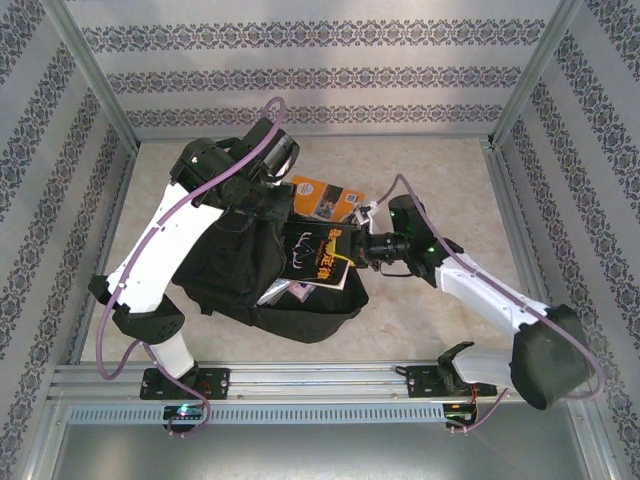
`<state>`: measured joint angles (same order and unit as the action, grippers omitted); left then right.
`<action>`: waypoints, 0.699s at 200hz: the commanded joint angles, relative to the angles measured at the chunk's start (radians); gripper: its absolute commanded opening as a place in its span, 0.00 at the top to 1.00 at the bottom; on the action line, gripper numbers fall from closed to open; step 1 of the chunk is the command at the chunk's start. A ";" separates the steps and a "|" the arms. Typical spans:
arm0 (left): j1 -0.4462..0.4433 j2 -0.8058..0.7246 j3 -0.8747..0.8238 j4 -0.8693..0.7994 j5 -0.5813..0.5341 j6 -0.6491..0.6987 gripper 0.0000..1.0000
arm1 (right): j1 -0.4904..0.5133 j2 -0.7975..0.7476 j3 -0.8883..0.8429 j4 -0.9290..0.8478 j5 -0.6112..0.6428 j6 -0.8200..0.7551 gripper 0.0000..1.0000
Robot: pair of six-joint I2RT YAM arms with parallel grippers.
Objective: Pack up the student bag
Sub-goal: Place the book in the student bag.
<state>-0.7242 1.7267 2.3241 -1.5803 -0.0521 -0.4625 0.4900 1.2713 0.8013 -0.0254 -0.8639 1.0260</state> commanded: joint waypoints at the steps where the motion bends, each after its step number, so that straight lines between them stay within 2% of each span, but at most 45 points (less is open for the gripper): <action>1: 0.012 -0.024 0.048 0.116 -0.012 0.026 1.00 | 0.047 0.053 0.098 0.137 -0.026 0.032 1.00; 26: 0.017 -0.022 0.047 0.140 -0.053 0.013 1.00 | 0.062 0.102 0.121 0.112 0.043 0.042 1.00; 53: 0.027 -0.019 0.052 0.169 -0.049 0.019 1.00 | 0.076 0.170 0.143 0.190 0.107 0.117 1.00; 106: 0.070 0.002 0.077 0.182 -0.025 0.044 1.00 | 0.171 0.444 0.310 0.310 0.131 0.181 1.00; 130: 0.078 0.010 0.077 0.197 -0.008 0.039 1.00 | 0.220 0.533 0.404 0.247 0.184 0.128 1.00; 140: 0.081 0.011 0.077 0.202 -0.007 0.037 1.00 | 0.237 0.559 0.435 0.200 0.215 0.098 0.96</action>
<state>-0.6571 1.7500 2.3474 -1.5024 -0.0593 -0.4477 0.6796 1.7878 1.1397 0.1753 -0.7090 1.1770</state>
